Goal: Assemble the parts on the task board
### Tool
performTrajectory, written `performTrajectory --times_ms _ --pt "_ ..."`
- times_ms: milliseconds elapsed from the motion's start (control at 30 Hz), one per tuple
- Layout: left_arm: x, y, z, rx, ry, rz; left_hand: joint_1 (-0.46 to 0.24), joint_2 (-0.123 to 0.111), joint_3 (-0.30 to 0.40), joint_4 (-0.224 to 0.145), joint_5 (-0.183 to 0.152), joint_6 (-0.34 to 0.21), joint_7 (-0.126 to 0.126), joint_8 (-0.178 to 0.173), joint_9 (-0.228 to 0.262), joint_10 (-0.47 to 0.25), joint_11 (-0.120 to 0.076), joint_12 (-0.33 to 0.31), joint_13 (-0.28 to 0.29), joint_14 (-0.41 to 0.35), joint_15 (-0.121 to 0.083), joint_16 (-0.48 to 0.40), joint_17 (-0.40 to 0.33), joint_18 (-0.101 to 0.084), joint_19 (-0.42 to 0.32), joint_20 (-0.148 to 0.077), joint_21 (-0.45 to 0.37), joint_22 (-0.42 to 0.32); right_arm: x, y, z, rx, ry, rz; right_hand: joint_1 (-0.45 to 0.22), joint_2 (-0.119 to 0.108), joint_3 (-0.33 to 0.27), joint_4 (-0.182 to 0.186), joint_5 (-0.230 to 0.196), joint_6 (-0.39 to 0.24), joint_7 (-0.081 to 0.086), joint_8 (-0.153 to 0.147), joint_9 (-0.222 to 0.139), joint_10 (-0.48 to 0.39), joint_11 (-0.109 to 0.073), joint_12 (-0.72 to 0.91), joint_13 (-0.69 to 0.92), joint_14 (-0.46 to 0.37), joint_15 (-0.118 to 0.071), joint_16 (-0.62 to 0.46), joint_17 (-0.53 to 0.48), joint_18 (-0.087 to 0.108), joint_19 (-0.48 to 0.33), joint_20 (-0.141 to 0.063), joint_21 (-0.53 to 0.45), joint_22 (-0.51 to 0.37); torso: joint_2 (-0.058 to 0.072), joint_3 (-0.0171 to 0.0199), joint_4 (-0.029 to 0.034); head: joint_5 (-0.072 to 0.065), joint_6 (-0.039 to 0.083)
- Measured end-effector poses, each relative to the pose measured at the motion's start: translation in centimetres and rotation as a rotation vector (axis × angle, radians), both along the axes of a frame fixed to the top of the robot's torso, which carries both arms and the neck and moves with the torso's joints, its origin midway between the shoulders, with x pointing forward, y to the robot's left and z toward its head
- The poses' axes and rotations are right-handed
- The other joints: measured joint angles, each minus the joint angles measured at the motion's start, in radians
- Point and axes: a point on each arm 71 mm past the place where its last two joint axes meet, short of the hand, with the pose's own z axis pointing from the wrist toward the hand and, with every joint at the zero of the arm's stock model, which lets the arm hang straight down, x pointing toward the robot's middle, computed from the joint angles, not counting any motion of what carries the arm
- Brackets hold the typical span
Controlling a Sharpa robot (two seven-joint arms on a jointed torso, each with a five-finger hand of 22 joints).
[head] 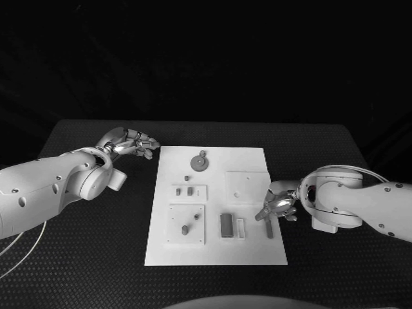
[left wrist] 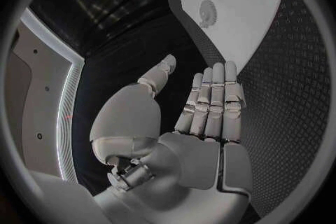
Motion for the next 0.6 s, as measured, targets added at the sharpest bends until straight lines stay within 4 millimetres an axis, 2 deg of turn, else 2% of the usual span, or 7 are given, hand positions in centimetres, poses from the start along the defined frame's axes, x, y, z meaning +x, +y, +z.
performTrajectory --times_ms 200,400,600 --pt "0.0 -0.1 0.0 -0.001 0.001 -0.002 0.0 0.0 -0.002 0.002 0.0 0.0 0.0 0.0 0.0 0.0 0.0 0.0 0.0 0.0 0.0 0.0 0.002 0.0 0.0 0.0 0.0 0.0 0.1 -2.3 -0.1 -0.047 0.003 -0.03 0.0 0.0 -0.001 0.009 0.0 0.0 0.0 0.0 0.001 0.0 0.0 0.0 0.0 0.0 0.0 0.0 0.0 0.0 0.0 0.0 0.0 0.0 0.0 0.0 0.0005 -0.003 0.001" --pt "0.0 -0.1 0.0 -0.001 0.003 -0.004 -0.004 -0.004 0.0 0.004 0.0 0.0 0.0 0.0 0.0 0.0 0.0 0.0 -0.001 0.0 0.0 -0.004 0.004 0.0 0.0 0.0 0.0 0.0 -0.5 -1.8 -0.1 -0.062 0.023 0.012 -0.015 0.015 -0.003 0.017 0.0 0.0 0.0 0.0 0.001 0.0 0.0 0.0 0.0 0.001 0.002 0.0 -0.005 0.0 0.0 0.0 0.004 0.0 0.0 0.0005 0.0004 -0.006 0.007" --pt "0.0 -0.2 0.0 -0.002 0.005 -0.008 -0.004 -0.004 -0.002 0.008 0.0 0.0 0.0 0.004 -0.001 0.0 0.0 0.0 -0.001 0.0 0.0 -0.004 0.005 0.0 0.0 0.0 0.0 0.0 -0.5 -2.5 -0.4 -0.093 0.037 0.017 -0.03 0.031 -0.005 0.033 0.0 0.01 0.0 0.0 0.002 0.007 -0.004 0.0 0.0 0.002 0.002 0.0 -0.003 0.0 0.0 0.001 0.004 0.0 0.0 0.0006 0.0001 -0.01 0.008"
